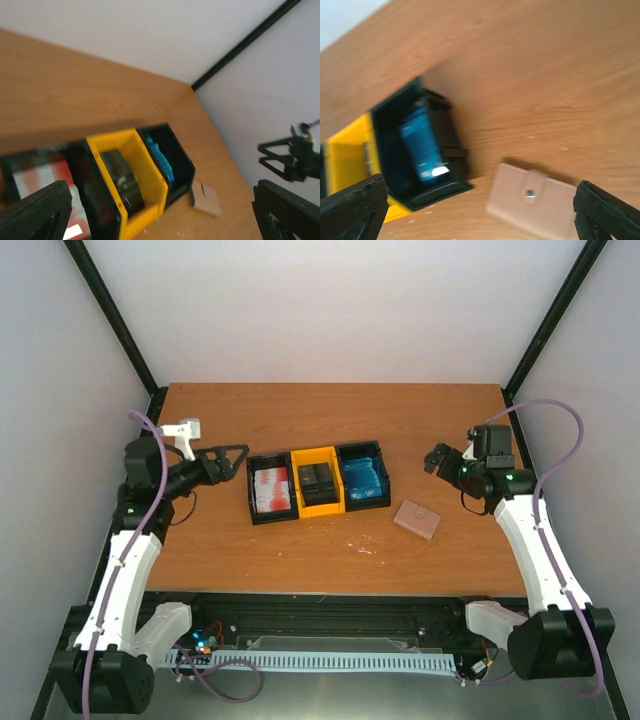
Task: Put the credit cards into the card holder
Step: Move the card holder to the center of the board.
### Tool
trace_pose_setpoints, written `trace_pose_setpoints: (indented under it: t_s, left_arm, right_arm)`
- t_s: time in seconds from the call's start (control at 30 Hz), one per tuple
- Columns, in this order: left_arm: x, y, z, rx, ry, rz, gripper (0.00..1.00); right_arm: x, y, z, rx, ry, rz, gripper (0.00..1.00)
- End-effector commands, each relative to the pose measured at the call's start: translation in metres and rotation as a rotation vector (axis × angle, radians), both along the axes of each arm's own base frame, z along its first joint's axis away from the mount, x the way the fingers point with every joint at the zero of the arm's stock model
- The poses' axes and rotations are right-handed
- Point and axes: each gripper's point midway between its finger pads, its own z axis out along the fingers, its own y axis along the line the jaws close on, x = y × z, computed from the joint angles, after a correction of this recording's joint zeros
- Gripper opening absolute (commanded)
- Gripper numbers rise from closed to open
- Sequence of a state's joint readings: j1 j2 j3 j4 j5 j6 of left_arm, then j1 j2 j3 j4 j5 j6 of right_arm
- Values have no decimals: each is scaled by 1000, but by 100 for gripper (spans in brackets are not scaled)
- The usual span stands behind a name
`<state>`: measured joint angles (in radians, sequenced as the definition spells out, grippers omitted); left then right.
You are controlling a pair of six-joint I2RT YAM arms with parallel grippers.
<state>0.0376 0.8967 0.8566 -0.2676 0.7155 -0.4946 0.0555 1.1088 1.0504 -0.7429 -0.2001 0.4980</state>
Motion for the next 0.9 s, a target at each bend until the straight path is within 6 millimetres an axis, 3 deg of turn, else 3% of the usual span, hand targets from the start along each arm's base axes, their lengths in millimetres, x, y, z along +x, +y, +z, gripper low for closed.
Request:
trace_pose_setpoints:
  t_s: [0.0, 0.17, 0.3, 0.5, 0.63, 0.87]
  left_arm:
    - [-20, -30, -44, -51, 165, -92, 99]
    - [-41, -54, -104, -36, 369, -98, 96]
    - [-57, -76, -133, 2, 448, -150, 94]
    - [-63, -88, -155, 74, 488, -187, 95]
    - [-66, -94, -168, 79, 511, -219, 94]
    - [-61, -98, -176, 95, 508, -236, 87]
  right_arm:
    - [-5, -53, -61, -125, 178, -220, 100]
    - [-6, -78, -122, -195, 346, -288, 99]
    - [0, -72, -148, -186, 413, -234, 96]
    - [14, -50, -169, -117, 464, -94, 91]
    - [23, -34, -172, -80, 468, -47, 79]
    - [3, -19, -192, -119, 543, -6, 57]
